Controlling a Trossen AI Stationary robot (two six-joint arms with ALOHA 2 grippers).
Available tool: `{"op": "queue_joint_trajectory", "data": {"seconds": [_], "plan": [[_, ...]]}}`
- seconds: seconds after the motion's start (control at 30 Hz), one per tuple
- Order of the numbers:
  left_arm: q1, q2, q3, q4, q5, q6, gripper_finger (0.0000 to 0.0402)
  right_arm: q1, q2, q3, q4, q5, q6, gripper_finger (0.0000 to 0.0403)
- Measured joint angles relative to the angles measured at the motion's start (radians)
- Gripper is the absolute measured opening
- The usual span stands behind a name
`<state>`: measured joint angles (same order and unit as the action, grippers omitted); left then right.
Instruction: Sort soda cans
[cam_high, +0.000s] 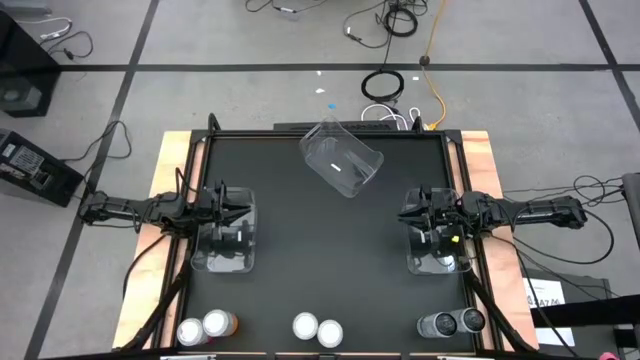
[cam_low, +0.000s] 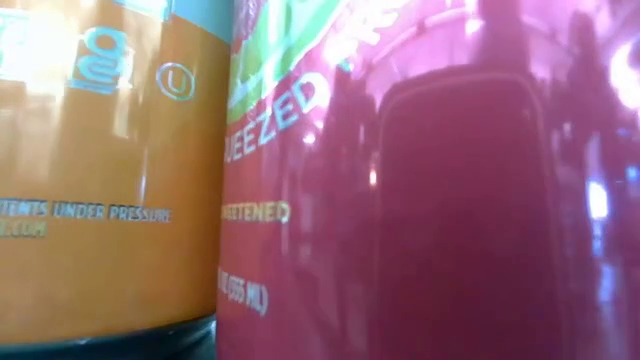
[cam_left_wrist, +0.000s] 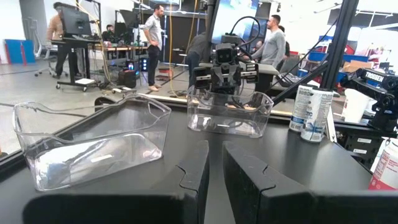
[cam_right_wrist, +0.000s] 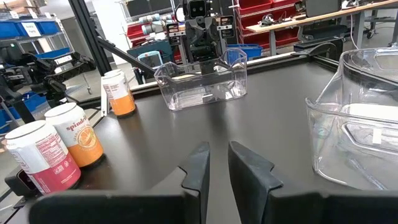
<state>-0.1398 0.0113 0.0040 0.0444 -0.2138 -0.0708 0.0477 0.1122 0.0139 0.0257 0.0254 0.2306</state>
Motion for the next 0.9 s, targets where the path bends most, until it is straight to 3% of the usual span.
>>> {"op": "queue_joint_trajectory", "data": {"seconds": [0.9], "plan": [[0.0, 0.0, 0.0, 0.0, 0.0, 0.0, 0.0057, 0.0, 0.0, 0.0, 0.0, 0.0, 0.0, 0.005]]}}
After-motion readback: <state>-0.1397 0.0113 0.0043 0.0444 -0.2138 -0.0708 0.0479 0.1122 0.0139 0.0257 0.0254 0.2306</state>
